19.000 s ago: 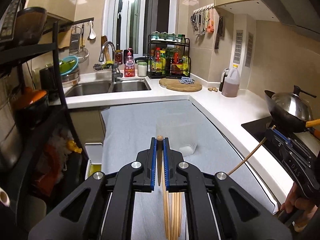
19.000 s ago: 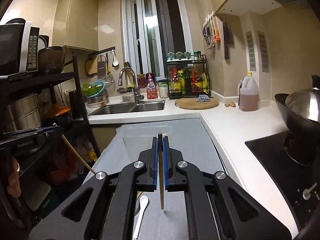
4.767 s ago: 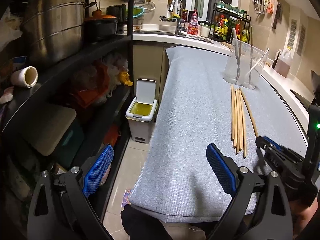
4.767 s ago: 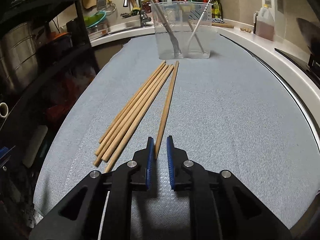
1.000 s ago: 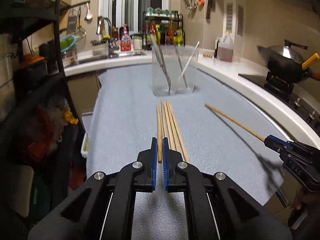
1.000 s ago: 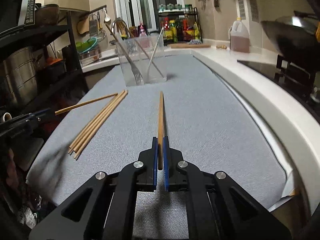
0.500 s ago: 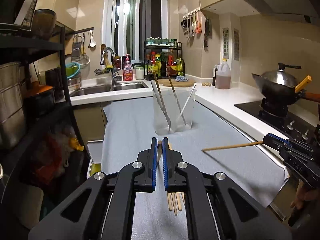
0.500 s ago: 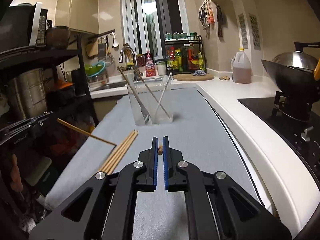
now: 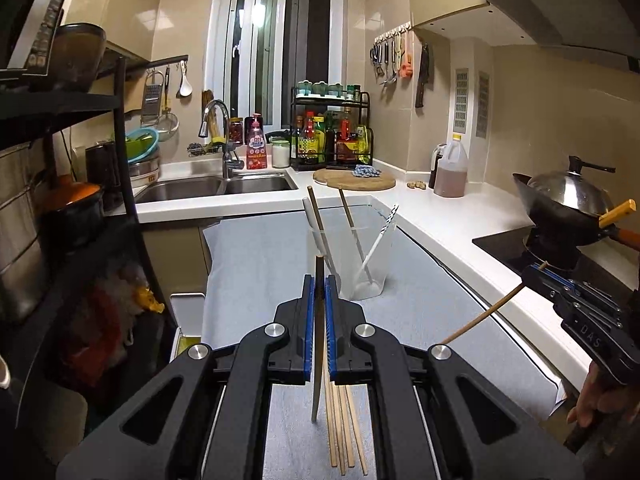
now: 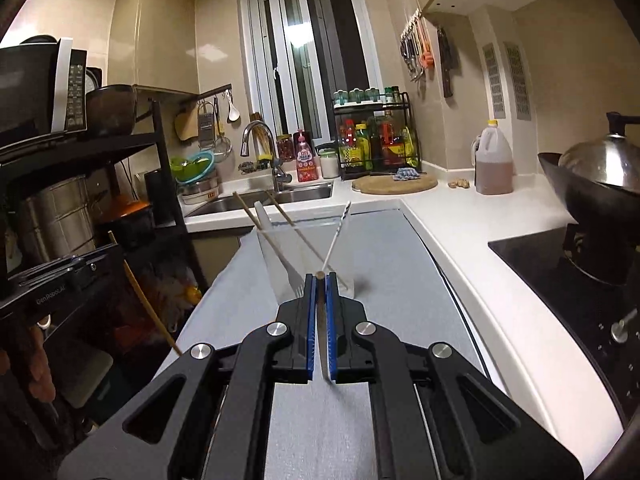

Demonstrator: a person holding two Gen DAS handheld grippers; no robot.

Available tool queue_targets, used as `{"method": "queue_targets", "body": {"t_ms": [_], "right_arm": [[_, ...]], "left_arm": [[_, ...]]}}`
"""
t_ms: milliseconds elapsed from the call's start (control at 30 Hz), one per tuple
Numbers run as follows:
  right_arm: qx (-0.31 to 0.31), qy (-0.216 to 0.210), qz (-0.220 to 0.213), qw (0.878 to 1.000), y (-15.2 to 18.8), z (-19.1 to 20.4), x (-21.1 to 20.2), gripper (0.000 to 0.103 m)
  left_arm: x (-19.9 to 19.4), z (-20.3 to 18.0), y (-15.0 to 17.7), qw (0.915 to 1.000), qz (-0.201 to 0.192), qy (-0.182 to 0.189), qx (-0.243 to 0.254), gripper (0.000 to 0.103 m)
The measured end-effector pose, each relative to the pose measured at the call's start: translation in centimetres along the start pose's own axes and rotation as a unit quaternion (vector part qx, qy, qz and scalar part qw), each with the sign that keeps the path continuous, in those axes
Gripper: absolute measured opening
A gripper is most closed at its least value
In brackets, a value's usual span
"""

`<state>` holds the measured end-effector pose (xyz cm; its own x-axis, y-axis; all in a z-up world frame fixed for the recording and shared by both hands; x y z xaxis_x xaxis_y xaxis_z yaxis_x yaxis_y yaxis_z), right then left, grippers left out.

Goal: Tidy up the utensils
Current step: 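Lift both held chopsticks and carry them over the clear container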

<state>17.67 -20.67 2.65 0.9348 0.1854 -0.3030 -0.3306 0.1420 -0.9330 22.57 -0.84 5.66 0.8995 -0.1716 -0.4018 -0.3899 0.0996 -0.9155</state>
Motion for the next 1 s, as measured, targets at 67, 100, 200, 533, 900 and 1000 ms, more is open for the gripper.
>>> {"method": "queue_targets", "body": {"t_ms": [67, 100, 200, 533, 900, 1000], "right_arm": [[0.002, -0.001, 0.002, 1.000, -0.8, -0.2, 0.4, 0.005], [0.001, 0.000, 0.003, 1.000, -1.2, -0.3, 0.5, 0.005], [0.000, -0.001, 0.004, 1.000, -2.1, -0.2, 0.7, 0.005], [-0.020, -0.003, -0.002, 1.000, -5.6, 0.3, 1.8, 0.005], [-0.038, -0.015, -0.034, 0.999, -12.3, 1.1, 3.7, 0.005], [-0.039, -0.017, -0.046, 0.998, -14.4, 1.4, 4.4, 0.005]], "left_arm": [[0.3, 0.0, -0.7, 1.0000, 0.004, 0.001, -0.002, 0.005], [0.4, 0.0, -1.1, 1.0000, 0.006, 0.003, -0.004, 0.005], [0.7, 0.1, -1.9, 0.9999, 0.009, 0.005, -0.006, 0.005], [2.1, -0.4, -4.7, 0.9999, 0.014, 0.000, 0.006, 0.005], [3.0, -1.7, -10.3, 0.9997, -0.012, 0.019, 0.007, 0.005], [3.4, -2.2, -12.3, 0.9993, -0.030, 0.019, 0.009, 0.005]]}}
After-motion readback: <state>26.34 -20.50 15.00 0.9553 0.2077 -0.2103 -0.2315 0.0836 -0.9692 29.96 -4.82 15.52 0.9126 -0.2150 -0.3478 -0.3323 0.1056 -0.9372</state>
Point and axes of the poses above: each gripper's, at about its wrist camera, not at the fingertips, and x roughly the way its jaws point, z to its left, y to its underside, the point moved 6 cm from there along x, roughly the way its jaws point, and after that the axes turned 7 degrees about -y, right-handed, at the moved point
